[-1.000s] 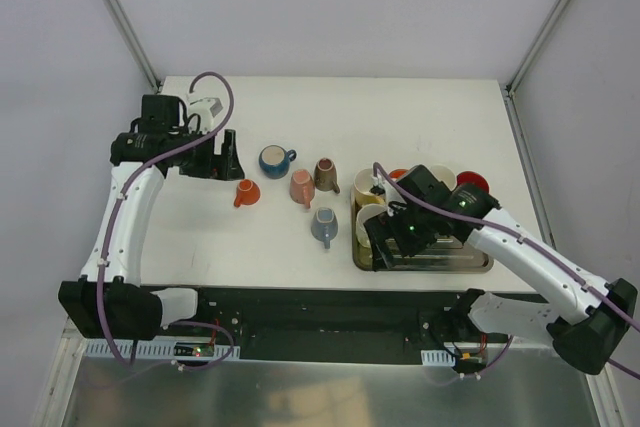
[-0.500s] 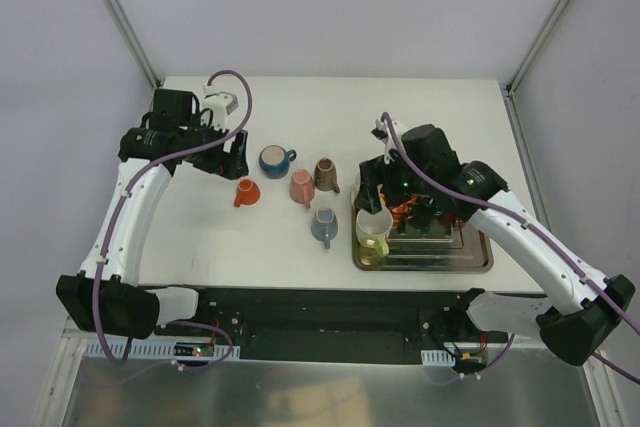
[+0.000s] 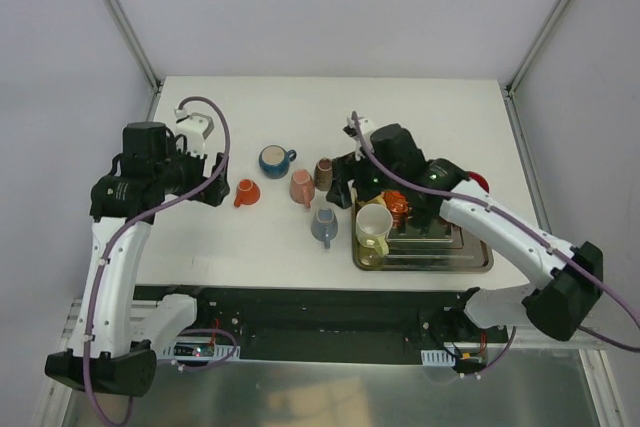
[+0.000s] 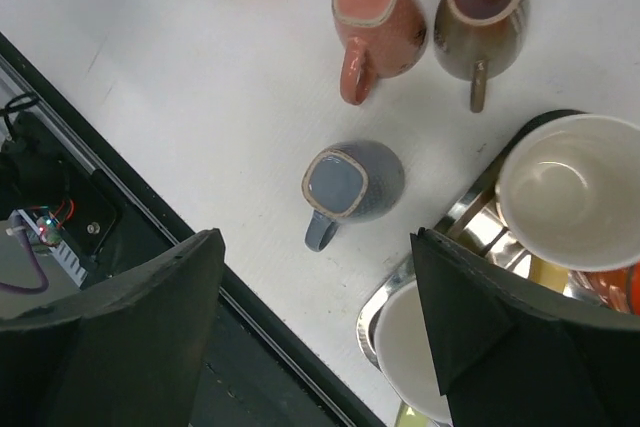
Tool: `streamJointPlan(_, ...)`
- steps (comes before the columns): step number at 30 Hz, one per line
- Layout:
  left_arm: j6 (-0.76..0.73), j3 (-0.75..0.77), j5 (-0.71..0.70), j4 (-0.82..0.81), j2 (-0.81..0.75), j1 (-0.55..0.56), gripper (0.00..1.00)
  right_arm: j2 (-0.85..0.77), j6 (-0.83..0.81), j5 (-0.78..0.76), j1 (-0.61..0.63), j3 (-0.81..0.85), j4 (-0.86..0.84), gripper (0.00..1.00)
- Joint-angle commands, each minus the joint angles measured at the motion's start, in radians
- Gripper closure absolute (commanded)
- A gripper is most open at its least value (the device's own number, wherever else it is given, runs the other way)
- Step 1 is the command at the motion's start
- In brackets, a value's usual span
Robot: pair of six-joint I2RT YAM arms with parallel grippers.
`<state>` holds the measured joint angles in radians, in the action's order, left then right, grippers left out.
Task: Turn the mug right side up
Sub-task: Place the cup on the tray, then pick up the cup at the center of the board.
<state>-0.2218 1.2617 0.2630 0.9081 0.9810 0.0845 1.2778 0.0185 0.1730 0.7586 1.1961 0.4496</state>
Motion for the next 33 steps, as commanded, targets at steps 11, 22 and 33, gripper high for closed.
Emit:
streamJointPlan(11, 0.199, -0.087, 0.136, 0.023, -0.206, -0.259, 0.04, 0.339, 0.124, -0.369, 0.171, 0.166, -0.016, 0.08)
streamJointPlan(22, 0.191, -0.084, 0.183, 0.031, -0.248, -0.308, 0.05, 0.422, 0.156, -0.412, 0.182, 0.071, -0.049, 0.15)
streamJointPlan(33, 0.148, -0.100, 0.216, 0.029, -0.254, -0.308, 0.08, 0.462, 0.176, -0.331, 0.212, 0.043, -0.078, 0.29)
